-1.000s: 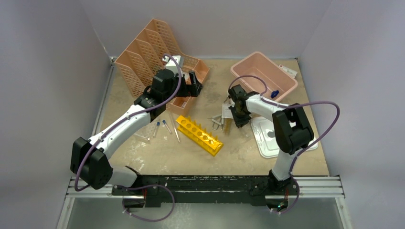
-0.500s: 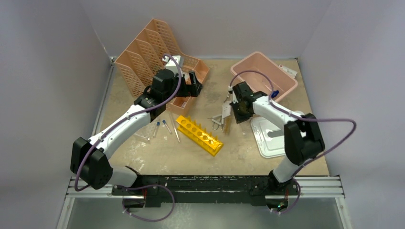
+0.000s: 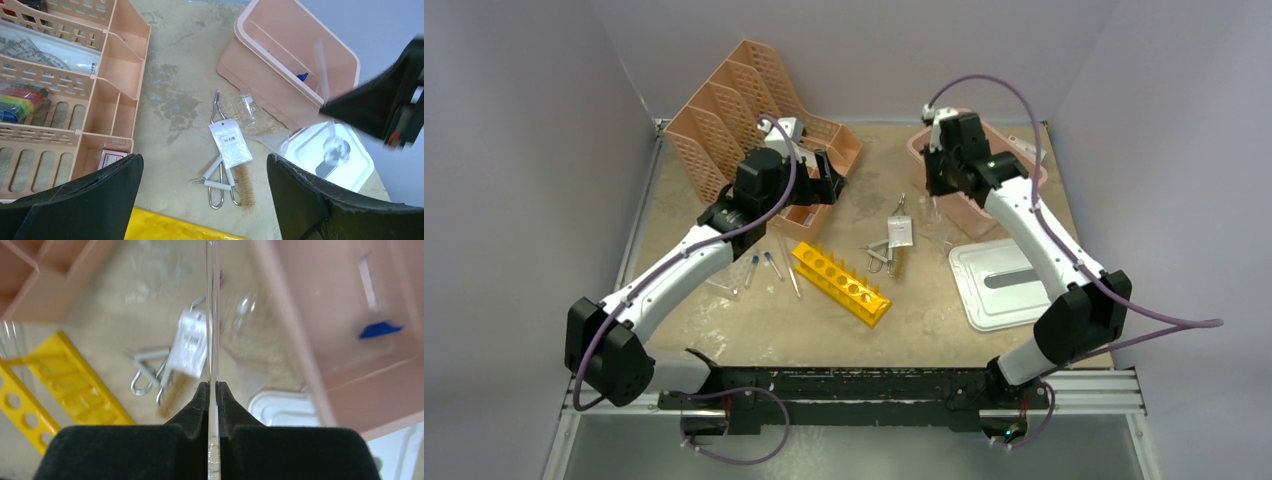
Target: Organize the chemistry lab equipment
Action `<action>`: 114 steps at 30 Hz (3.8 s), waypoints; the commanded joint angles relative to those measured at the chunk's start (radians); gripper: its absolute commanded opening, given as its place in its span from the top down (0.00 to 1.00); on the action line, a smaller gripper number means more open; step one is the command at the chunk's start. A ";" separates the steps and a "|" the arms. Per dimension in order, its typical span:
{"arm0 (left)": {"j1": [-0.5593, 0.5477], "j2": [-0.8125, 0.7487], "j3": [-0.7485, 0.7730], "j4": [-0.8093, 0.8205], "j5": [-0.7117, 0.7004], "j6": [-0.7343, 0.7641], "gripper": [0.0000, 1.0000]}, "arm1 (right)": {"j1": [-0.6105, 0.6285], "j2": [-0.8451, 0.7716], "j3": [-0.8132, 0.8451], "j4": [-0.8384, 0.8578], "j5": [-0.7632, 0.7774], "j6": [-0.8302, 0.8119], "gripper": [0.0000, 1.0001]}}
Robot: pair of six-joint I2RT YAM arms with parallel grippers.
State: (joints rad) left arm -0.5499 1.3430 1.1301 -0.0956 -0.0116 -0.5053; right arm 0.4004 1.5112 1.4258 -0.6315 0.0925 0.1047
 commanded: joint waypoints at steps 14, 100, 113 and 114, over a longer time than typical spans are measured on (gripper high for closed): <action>0.007 -0.083 0.011 -0.026 -0.036 -0.034 0.07 | -0.328 0.351 0.538 0.077 0.006 -0.468 1.00; 0.007 -0.183 -0.153 0.047 -0.285 -0.182 0.10 | 0.014 0.131 -0.229 0.254 -0.076 0.459 0.50; 0.007 -0.187 -0.137 0.040 -0.269 -0.182 0.11 | 0.014 0.320 -0.124 0.259 0.049 0.609 0.39; 0.007 -0.186 -0.137 0.039 -0.269 -0.179 0.11 | 0.014 0.335 -0.115 0.261 0.030 0.609 0.39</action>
State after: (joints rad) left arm -0.5499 1.1797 0.9829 -0.0780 -0.2745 -0.6743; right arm 0.4118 1.8145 1.2438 -0.3969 0.1150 0.6895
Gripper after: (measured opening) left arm 0.895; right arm 0.606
